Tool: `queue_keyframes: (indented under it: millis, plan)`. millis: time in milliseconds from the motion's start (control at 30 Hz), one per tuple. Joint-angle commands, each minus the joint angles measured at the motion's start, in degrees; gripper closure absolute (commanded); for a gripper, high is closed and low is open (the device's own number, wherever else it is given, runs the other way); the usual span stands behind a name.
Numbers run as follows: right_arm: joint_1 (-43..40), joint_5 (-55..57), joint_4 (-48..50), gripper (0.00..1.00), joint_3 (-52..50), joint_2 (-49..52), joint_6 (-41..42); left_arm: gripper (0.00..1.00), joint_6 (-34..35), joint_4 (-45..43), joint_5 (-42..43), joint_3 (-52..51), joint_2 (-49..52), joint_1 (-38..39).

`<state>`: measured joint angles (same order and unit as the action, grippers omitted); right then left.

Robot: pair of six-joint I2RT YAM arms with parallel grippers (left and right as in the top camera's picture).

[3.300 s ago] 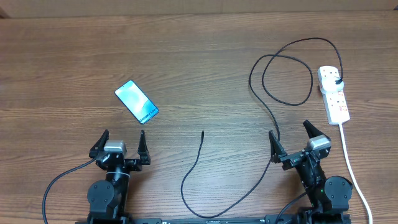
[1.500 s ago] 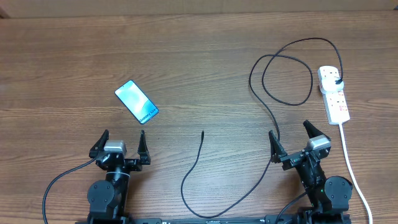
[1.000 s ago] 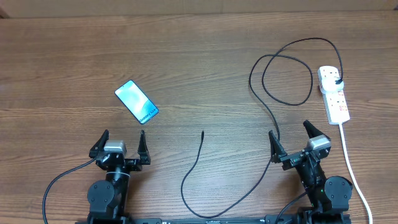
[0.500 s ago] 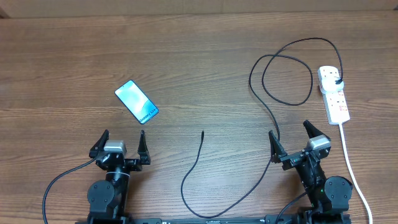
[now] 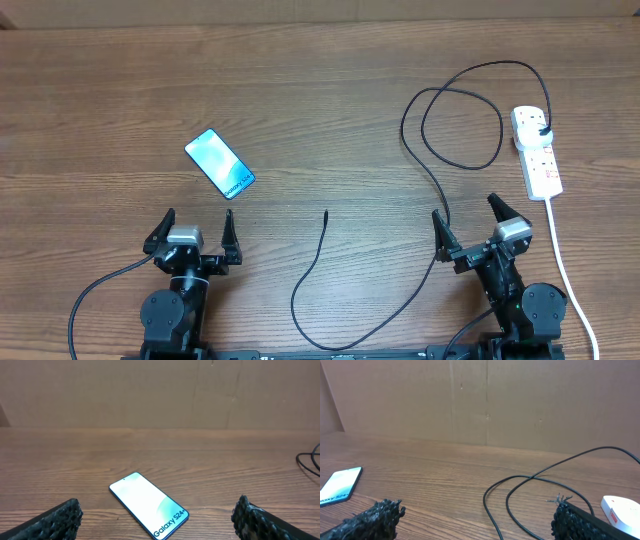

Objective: Plug charger to phone and switch on socket

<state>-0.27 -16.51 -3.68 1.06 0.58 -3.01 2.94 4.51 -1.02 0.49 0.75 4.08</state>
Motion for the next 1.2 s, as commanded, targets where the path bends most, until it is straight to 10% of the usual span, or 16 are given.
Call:
queue_keyframes:
  millis: [0,1167]
  plan:
    - [0.3,0.4,0.3,0.00,-0.6,-0.4,-0.1,0.00,-0.8,0.0,0.6,-0.2,-0.5,-0.3]
    - [0.3,0.4,0.3,0.00,-0.6,-0.4,-0.1,0.00,-0.8,10.3,0.4,13.5,6.8,-0.3]
